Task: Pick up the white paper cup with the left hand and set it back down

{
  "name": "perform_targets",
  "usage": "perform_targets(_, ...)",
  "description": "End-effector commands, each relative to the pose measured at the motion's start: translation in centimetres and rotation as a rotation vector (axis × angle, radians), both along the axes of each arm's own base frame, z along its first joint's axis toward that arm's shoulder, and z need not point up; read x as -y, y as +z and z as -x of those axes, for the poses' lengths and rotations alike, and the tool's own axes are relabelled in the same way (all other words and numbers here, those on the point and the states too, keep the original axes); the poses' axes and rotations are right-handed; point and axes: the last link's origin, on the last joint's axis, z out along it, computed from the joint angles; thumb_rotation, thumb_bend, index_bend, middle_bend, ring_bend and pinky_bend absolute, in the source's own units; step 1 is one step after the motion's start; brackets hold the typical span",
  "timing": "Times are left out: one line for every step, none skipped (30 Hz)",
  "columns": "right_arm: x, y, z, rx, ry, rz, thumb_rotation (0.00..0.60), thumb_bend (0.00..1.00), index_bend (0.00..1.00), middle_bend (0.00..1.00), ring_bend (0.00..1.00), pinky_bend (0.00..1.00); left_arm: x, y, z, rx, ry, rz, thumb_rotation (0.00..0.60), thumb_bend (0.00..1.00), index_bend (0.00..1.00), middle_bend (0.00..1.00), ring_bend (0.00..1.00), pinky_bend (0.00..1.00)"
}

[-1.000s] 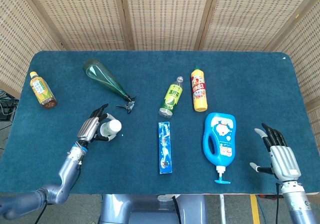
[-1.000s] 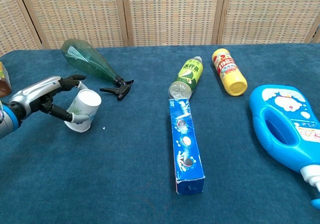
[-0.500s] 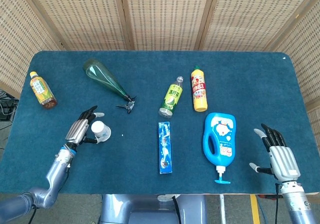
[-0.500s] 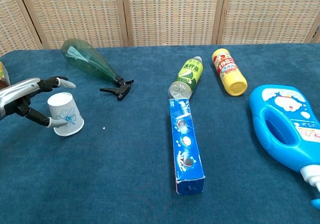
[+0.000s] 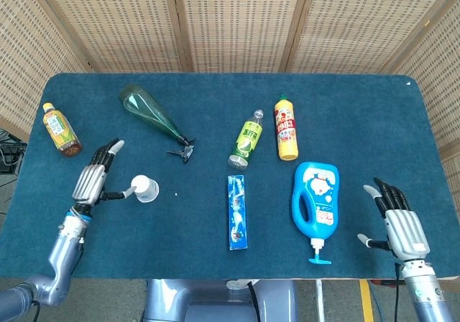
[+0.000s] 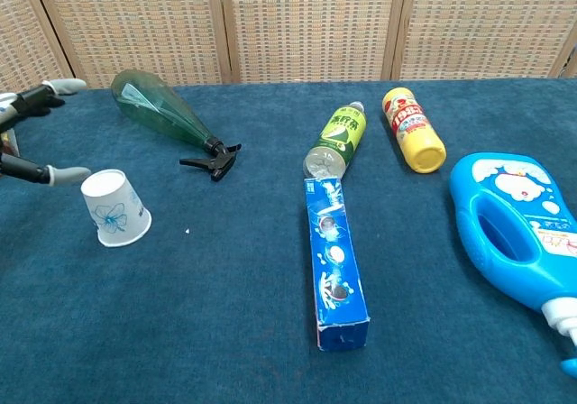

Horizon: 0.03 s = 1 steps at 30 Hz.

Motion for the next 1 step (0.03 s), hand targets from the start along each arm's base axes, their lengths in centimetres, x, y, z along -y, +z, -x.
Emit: perform_targets(0.07,0.07,0.05,-0.006,-0.001,0.009,0.600,0.09,0.00,0.00,0.00,0.00,2.25,2.93,0.90,-0.177,0.006,-0.086,0.518,0.22,0.00,0.00,0.00,0.00)
